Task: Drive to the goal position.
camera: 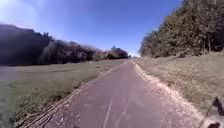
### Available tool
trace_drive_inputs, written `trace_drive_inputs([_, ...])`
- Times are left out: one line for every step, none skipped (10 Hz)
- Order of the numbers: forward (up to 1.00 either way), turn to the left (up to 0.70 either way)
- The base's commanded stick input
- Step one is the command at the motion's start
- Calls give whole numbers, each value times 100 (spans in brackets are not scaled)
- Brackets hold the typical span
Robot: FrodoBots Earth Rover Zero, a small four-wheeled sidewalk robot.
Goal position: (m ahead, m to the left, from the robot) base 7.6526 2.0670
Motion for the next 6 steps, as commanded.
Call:
trace_drive_inputs([70,0])
trace_drive_inputs([70,0])
trace_drive_inputs([70,0])
trace_drive_inputs([70,0])
trace_drive_inputs([70,0])
trace_drive_inputs([70,-5])
